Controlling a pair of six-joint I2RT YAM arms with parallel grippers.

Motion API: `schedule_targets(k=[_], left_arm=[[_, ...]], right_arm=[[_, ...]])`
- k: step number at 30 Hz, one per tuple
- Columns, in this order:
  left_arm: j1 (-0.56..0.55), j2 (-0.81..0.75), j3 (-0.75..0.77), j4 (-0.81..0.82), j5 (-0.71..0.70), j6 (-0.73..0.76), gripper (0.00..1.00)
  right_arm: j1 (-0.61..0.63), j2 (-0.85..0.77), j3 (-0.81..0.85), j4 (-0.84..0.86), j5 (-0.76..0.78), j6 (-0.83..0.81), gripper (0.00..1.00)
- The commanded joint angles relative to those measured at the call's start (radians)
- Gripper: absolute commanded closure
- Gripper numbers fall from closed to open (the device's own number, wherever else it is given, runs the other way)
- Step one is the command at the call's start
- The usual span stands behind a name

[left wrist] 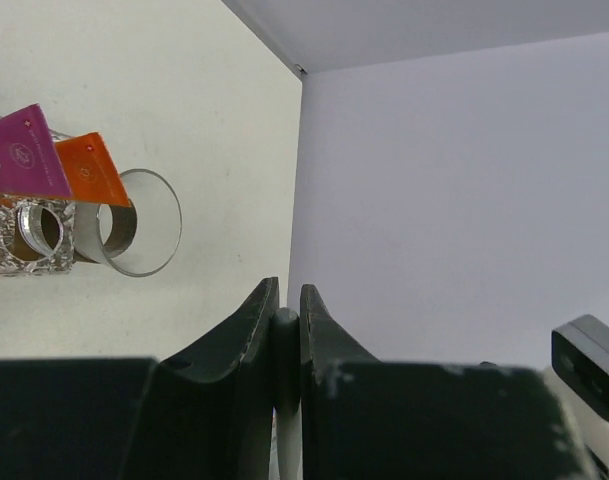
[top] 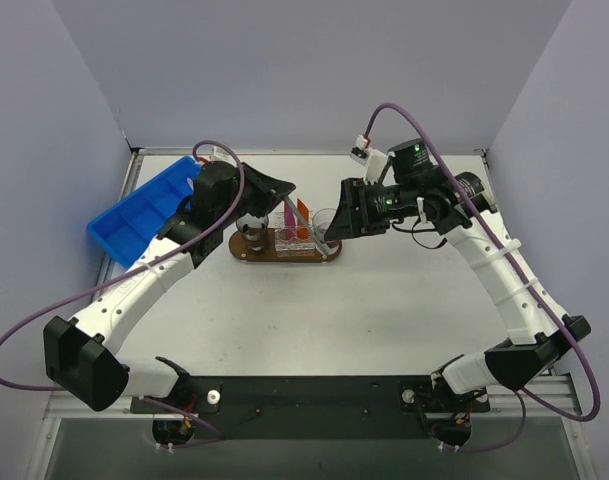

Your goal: Prepare toiletry sets of a toothbrush and toothpaste on the tray

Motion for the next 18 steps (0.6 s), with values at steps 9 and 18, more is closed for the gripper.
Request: schedule_targets(k=[9,18], left_arm=[[0.002,-0.038,0.022,-0.025,-0.075,-0.02,1.0],[-0.002,-0.037,0.024,-0.016,-0.065,-0.034,1.0]], right_arm=[[0.114,0.081,0.144,-0.178,0.106,-0.135,0.55],[0.161,0.147,0.197,-0.222,0.15,-0.167,0.58]])
